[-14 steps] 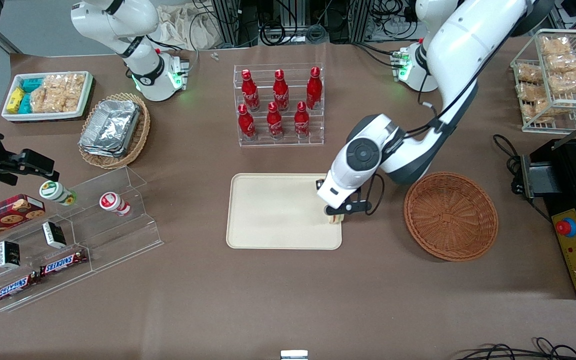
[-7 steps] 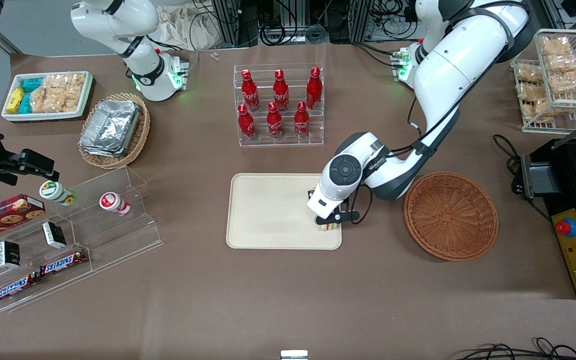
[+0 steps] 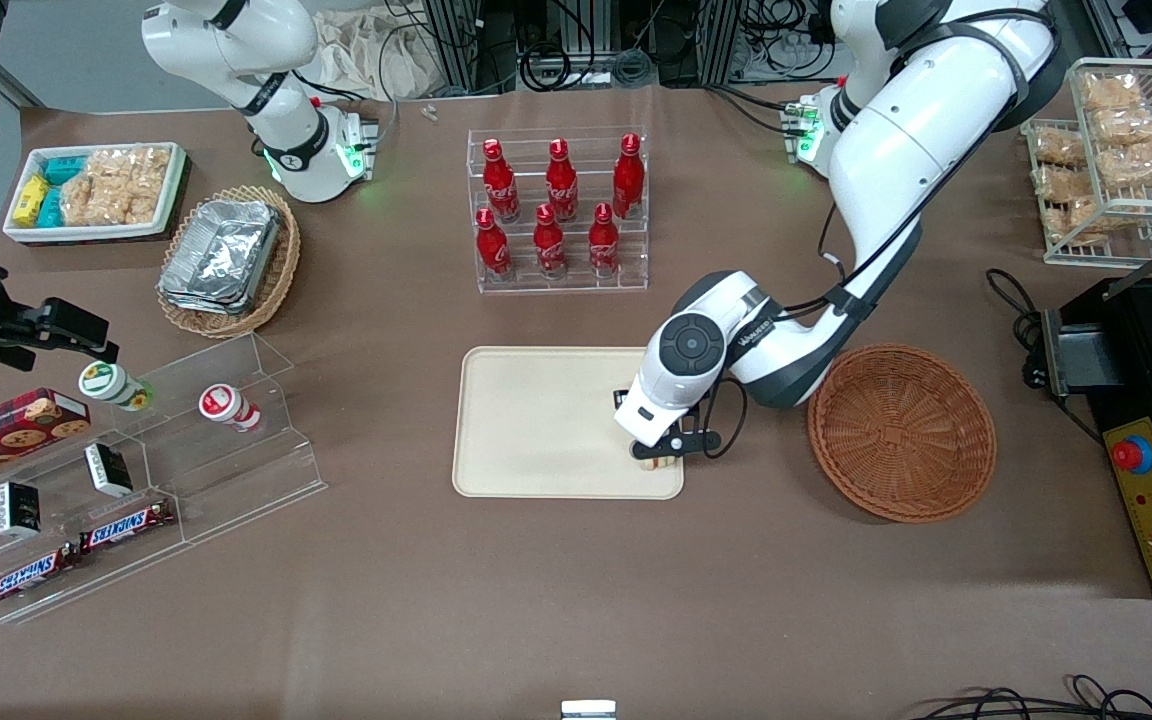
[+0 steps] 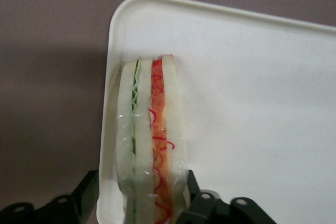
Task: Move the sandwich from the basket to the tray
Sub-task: 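Lower the sandwich onto the tray and open the left gripper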
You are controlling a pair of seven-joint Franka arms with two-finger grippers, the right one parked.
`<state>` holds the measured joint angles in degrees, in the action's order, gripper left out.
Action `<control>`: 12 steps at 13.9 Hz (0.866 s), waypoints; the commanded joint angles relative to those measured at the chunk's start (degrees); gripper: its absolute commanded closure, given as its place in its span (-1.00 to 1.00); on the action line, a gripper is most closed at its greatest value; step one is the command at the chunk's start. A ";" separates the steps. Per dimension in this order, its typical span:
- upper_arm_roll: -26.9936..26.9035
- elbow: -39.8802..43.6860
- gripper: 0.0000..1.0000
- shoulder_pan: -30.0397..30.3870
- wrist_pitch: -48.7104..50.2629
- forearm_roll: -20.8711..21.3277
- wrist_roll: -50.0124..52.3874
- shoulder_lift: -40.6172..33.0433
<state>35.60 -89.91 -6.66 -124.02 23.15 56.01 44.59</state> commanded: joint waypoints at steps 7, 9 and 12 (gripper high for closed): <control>0.18 4.57 -1.00 4.82 16.61 -5.92 0.77 -12.23; 0.00 4.04 -1.00 4.91 18.45 -6.54 0.68 -15.13; -0.35 4.04 -1.00 4.99 23.28 -6.80 0.59 -18.48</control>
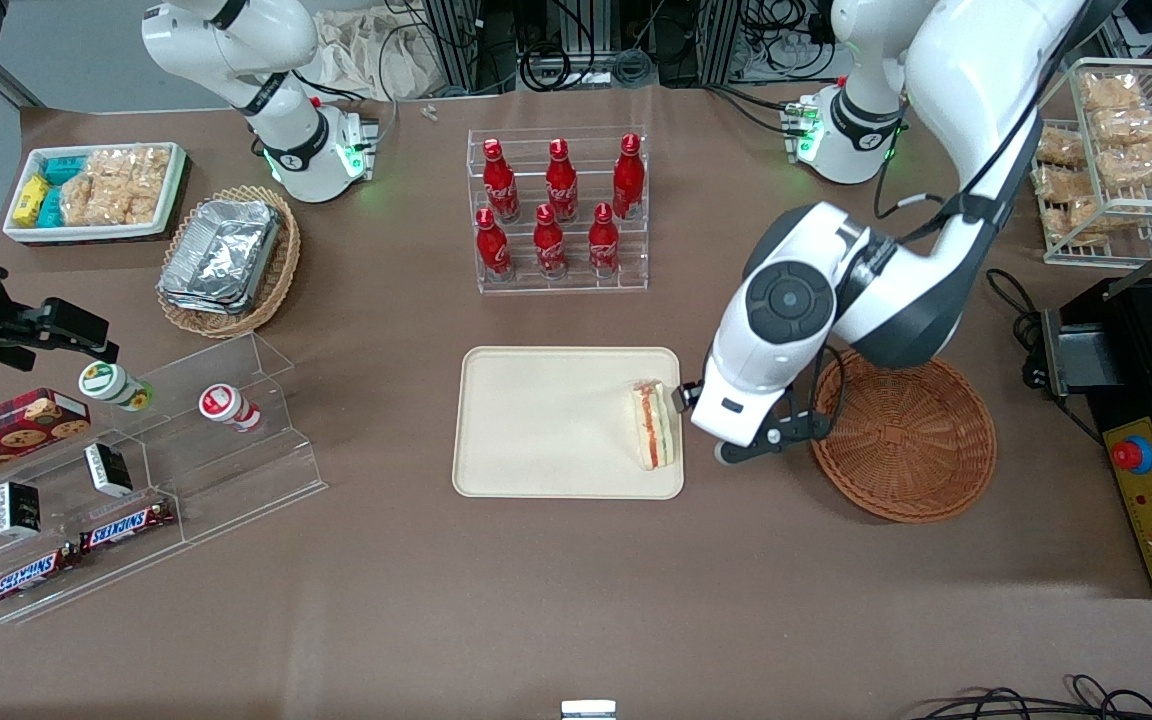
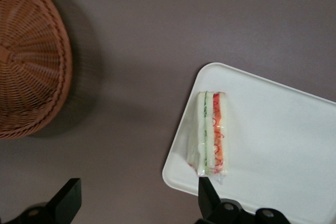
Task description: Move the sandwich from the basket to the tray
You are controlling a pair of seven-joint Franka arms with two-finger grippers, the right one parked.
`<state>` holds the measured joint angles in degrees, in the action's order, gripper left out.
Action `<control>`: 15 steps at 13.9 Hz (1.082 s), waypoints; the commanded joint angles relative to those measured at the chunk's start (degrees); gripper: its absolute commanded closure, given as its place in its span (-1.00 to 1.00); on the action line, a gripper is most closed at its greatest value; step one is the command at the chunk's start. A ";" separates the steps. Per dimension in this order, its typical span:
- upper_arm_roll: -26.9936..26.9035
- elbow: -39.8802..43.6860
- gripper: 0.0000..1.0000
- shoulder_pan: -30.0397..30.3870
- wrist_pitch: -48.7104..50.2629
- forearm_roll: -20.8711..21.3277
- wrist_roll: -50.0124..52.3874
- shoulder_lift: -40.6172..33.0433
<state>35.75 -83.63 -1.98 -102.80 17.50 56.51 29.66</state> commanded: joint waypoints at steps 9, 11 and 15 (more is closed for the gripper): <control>-9.82 -3.03 -1.00 0.23 7.88 -9.32 -12.91 -11.12; -12.36 -6.53 -1.00 0.40 7.45 -10.02 -17.55 -14.17; -24.12 -14.97 -1.00 -0.47 7.35 -17.84 -35.90 -23.84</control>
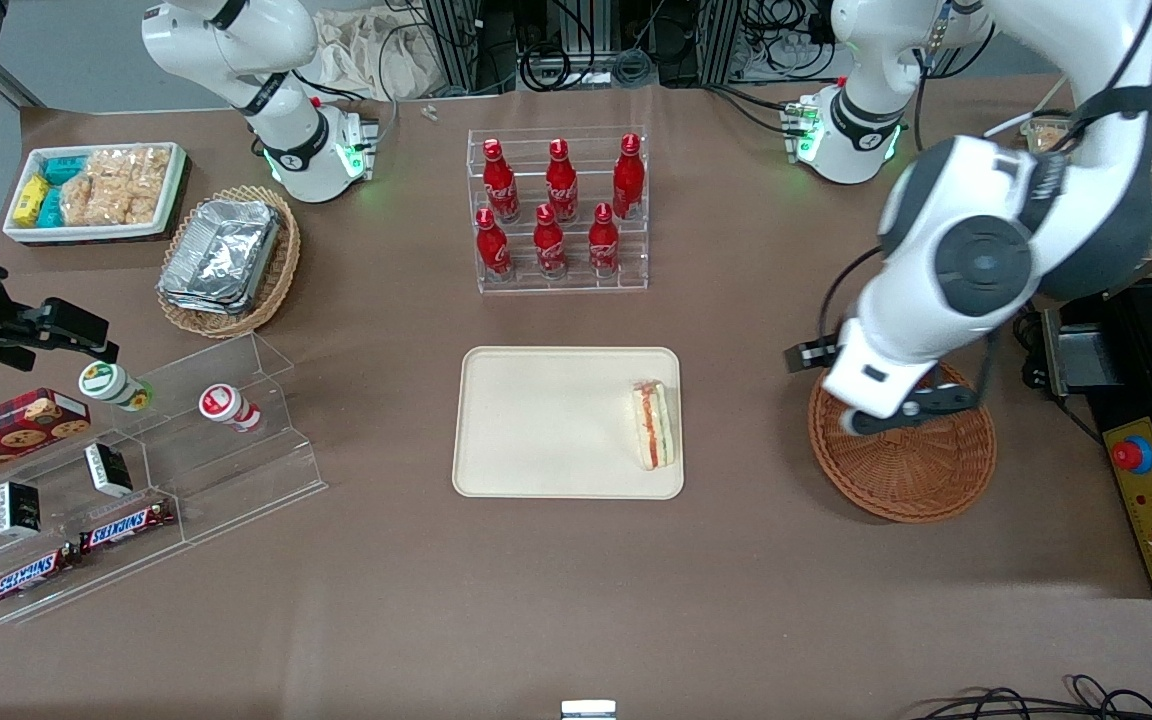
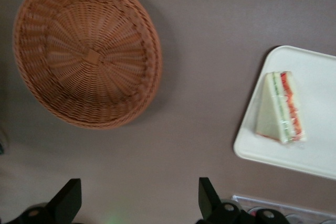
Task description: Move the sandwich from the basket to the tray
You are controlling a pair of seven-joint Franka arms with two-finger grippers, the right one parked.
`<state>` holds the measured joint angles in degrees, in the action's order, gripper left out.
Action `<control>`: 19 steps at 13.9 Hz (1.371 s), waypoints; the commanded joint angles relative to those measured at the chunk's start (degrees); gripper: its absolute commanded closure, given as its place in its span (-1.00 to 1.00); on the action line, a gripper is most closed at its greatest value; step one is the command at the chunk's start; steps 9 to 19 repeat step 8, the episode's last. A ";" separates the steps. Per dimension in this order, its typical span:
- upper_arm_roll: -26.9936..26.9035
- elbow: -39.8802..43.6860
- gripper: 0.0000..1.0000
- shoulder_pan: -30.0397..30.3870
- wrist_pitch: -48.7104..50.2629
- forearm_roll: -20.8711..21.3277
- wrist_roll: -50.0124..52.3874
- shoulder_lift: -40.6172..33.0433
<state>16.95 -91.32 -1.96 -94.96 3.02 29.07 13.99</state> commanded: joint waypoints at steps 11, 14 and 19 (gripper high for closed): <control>-15.19 -4.07 -1.00 0.03 7.58 -2.58 -35.55 -8.83; -15.19 -4.07 -1.00 0.03 7.58 -2.58 -35.55 -8.83; -15.19 -4.07 -1.00 0.03 7.58 -2.58 -35.55 -8.83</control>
